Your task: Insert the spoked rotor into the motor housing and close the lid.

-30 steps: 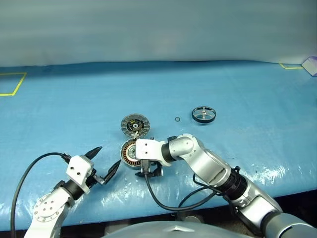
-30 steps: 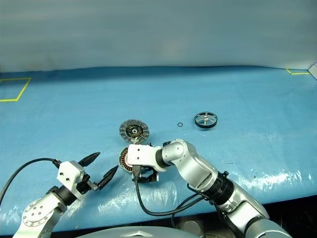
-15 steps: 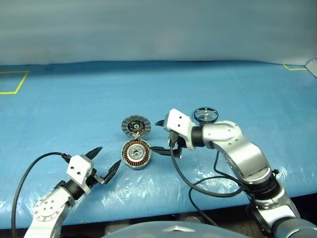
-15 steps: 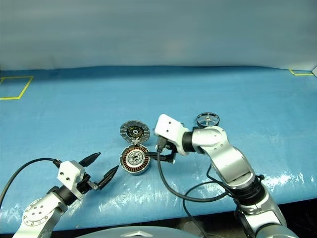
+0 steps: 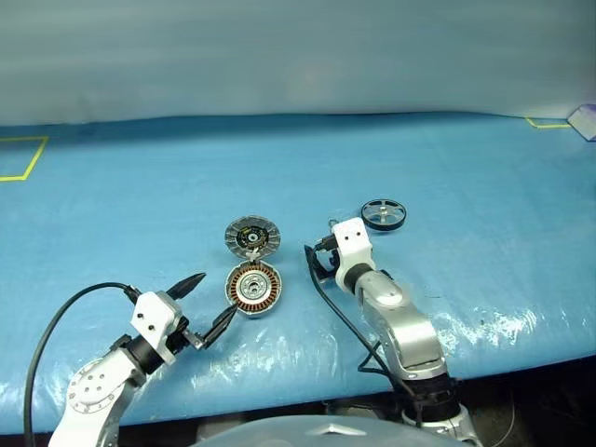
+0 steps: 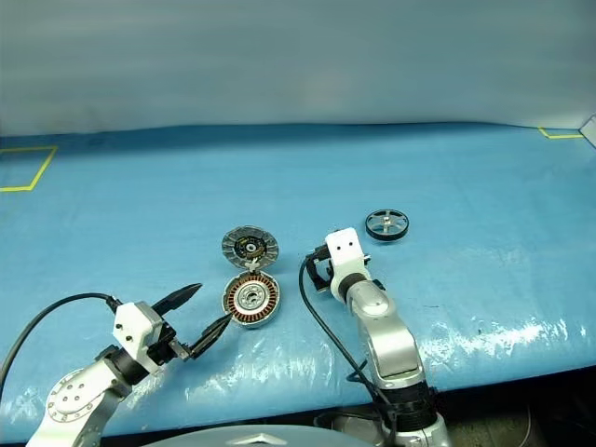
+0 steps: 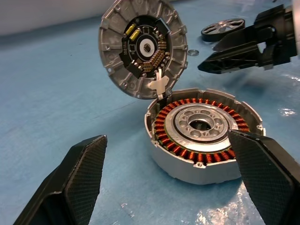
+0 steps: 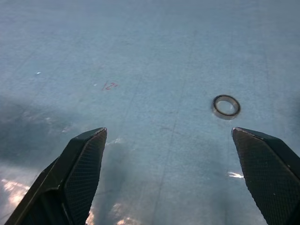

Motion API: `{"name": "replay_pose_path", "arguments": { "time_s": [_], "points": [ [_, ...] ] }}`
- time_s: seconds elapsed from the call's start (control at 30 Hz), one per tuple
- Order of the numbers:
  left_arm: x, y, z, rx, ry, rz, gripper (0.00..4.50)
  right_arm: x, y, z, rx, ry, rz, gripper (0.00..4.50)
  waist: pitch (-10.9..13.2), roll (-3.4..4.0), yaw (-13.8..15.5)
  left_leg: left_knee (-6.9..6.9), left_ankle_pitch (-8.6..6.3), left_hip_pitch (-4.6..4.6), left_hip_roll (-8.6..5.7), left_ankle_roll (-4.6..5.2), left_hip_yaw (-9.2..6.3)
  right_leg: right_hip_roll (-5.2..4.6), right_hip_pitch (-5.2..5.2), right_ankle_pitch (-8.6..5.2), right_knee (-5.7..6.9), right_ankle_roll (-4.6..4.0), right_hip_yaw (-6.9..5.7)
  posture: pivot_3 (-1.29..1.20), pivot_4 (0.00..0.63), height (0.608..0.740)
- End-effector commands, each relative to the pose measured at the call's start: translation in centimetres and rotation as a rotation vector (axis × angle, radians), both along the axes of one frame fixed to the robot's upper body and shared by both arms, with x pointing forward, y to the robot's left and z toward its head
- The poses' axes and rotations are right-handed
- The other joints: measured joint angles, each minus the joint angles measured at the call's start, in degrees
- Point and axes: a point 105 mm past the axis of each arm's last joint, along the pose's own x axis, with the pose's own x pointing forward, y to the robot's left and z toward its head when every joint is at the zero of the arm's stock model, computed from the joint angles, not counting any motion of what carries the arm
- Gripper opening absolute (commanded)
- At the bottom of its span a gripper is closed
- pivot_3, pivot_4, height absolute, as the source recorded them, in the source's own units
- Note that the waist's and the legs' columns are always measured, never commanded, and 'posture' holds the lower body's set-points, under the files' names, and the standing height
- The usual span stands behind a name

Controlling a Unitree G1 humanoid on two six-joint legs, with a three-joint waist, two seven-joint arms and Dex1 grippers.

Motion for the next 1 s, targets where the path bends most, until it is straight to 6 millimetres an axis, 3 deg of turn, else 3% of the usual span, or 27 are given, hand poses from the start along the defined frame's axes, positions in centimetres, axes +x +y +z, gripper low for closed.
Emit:
{"name": "replay_pose_path", "arguments": {
  "time_s": [0.03, 0.47, 0.97, 1.0],
  "points": [
    [-0.2, -0.5, 1.0, -0.028, -0.054, -0.032, 4.50, 1.1, -0.4, 1.5, 0.020, -0.093, -0.074, 4.49, 0.0, 0.00, -0.1, -0.01, 0.00, 0.00, 0.00, 0.00, 0.01, 0.00, 0.00, 0.00, 0.00, 0.00, 0.01, 0.00, 0.150, 0.740],
    [-0.7, -1.5, 0.6, -0.004, -0.098, -0.063, 4.50, 3.0, 0.5, 0.5, 0.098, -0.105, -0.135, 4.49, 0.0, 0.05, -0.2, -0.04, 0.00, 0.03, 0.01, 0.01, 0.01, 0.02, 0.01, -0.01, 0.00, -0.03, 0.01, 0.00, 0.150, 0.740],
    [-0.6, -1.6, 0.2, 0.015, -0.105, -0.068, 4.50, 4.7, -0.6, -2.3, 0.170, 0.000, -0.257, 4.49, 0.0, 0.07, -0.3, -0.04, 0.01, 0.18, 0.01, 0.02, 0.01, 0.04, 0.15, -0.01, 0.01, -0.04, 0.02, 0.00, 0.150, 0.740],
    [-0.6, -1.6, 0.2, 0.015, -0.104, -0.067, 4.50, 4.7, -0.6, -2.4, 0.165, 0.001, -0.258, 4.32, 0.0, 0.08, -0.3, -0.04, 0.01, 0.19, 0.01, 0.02, 0.01, 0.04, 0.16, -0.01, 0.01, -0.04, 0.02, 0.00, 0.150, 0.740]
  ]
}}
